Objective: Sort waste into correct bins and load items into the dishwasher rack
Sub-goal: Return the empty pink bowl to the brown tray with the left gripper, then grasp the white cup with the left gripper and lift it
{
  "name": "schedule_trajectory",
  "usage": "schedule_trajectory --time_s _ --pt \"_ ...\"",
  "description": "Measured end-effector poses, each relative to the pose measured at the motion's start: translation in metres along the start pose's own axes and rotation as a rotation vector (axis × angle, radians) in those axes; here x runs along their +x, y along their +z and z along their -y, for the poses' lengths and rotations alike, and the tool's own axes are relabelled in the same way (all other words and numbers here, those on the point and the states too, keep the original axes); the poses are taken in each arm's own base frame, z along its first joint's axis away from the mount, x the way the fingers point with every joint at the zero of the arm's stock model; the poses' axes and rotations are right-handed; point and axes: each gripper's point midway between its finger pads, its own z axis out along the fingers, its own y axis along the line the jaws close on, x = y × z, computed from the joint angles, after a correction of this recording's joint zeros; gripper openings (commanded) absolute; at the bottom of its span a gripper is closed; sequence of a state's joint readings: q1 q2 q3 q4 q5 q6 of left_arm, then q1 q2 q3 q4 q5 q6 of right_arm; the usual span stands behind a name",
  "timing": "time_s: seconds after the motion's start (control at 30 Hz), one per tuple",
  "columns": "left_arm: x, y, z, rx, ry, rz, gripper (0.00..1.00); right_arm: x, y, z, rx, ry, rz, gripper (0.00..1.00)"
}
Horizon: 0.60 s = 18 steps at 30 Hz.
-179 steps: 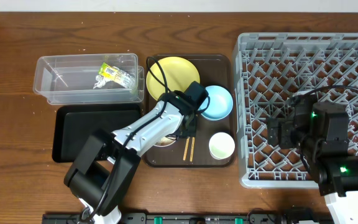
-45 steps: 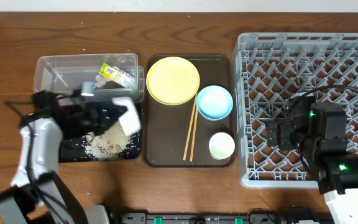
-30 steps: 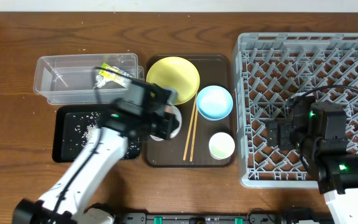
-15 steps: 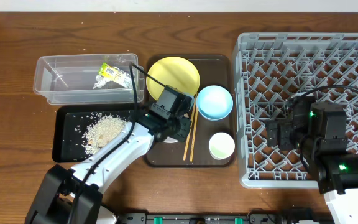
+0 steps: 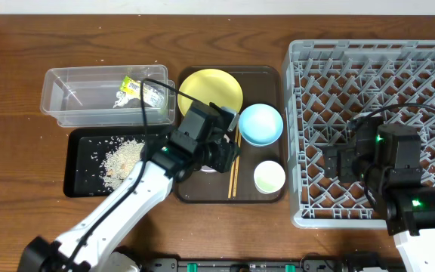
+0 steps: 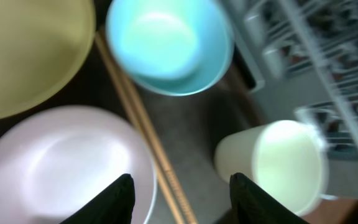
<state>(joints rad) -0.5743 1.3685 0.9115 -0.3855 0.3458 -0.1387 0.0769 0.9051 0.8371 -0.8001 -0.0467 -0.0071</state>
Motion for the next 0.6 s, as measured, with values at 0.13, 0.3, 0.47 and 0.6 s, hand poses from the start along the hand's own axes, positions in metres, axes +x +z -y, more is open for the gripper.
schedule_trajectory --time_s 0.13,0.3,0.47,0.6 --pt "0.006 0.003 0.02 0.053 0.036 -0.021 0.53 0.0 0.0 0.0 0.0 0.0 0.0 0.99" --pt "0.028 0.023 0.038 0.088 0.071 -0.11 0.53 0.0 0.0 0.0 0.0 0.0 0.0 0.99" --pt "0.052 0.053 0.044 0.095 0.09 -0.208 0.51 0.0 0.0 0.0 0.0 0.0 0.0 0.99" --pt "0.063 0.068 0.046 0.097 0.092 -0.244 0.27 0.0 0.0 0.0 0.0 0.0 0.0 0.99"
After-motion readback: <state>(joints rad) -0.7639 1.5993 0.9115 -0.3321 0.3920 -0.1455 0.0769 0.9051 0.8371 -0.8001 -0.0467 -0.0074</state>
